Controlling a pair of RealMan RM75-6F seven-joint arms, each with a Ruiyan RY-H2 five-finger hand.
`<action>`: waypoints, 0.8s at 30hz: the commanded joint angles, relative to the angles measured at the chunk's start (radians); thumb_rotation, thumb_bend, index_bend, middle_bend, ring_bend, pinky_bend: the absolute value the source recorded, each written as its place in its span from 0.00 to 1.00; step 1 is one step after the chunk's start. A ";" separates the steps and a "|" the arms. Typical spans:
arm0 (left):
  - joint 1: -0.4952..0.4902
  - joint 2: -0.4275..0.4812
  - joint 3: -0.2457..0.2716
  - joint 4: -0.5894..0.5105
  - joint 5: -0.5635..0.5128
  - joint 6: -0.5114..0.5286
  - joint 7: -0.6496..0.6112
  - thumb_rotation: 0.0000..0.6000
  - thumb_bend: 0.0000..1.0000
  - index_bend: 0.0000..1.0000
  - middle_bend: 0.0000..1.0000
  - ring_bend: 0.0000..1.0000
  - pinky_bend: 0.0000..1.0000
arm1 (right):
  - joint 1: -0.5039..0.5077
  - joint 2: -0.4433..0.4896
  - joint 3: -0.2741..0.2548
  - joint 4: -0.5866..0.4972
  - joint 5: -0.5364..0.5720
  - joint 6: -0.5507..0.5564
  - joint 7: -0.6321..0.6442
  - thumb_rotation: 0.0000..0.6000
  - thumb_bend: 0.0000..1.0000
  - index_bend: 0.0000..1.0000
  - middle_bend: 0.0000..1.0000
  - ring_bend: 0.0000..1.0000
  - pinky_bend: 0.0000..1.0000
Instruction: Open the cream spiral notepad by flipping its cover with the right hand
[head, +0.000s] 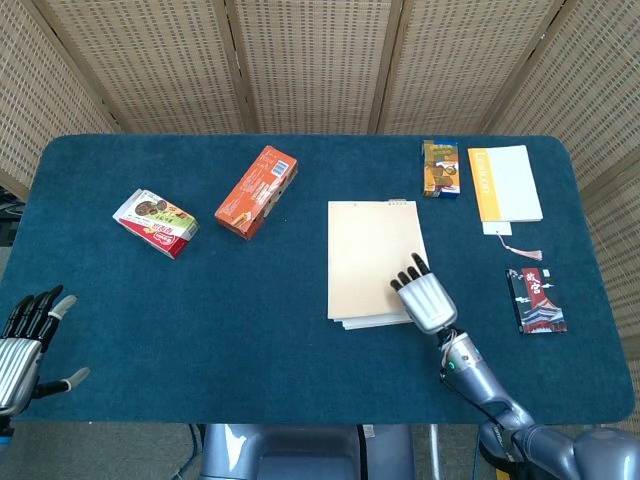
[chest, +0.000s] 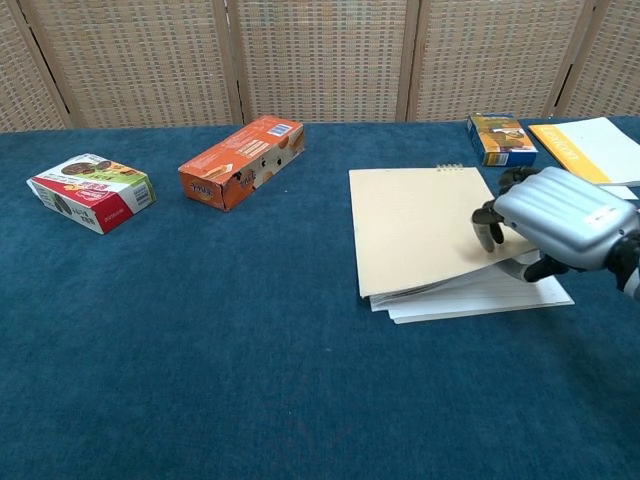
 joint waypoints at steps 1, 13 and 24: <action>0.000 -0.001 0.000 0.001 0.000 0.000 0.001 1.00 0.00 0.00 0.00 0.00 0.00 | 0.005 -0.009 -0.007 0.030 -0.012 0.019 0.031 1.00 0.47 0.64 0.59 0.50 0.22; -0.001 -0.003 0.000 -0.003 -0.001 -0.003 0.010 1.00 0.00 0.00 0.00 0.00 0.00 | 0.020 0.066 -0.083 0.031 -0.089 0.057 0.231 1.00 0.47 0.67 0.62 0.53 0.25; 0.001 -0.003 0.005 -0.001 0.008 0.003 0.008 1.00 0.00 0.00 0.00 0.00 0.00 | 0.011 0.196 -0.185 -0.055 -0.222 0.167 0.308 1.00 0.47 0.67 0.62 0.53 0.31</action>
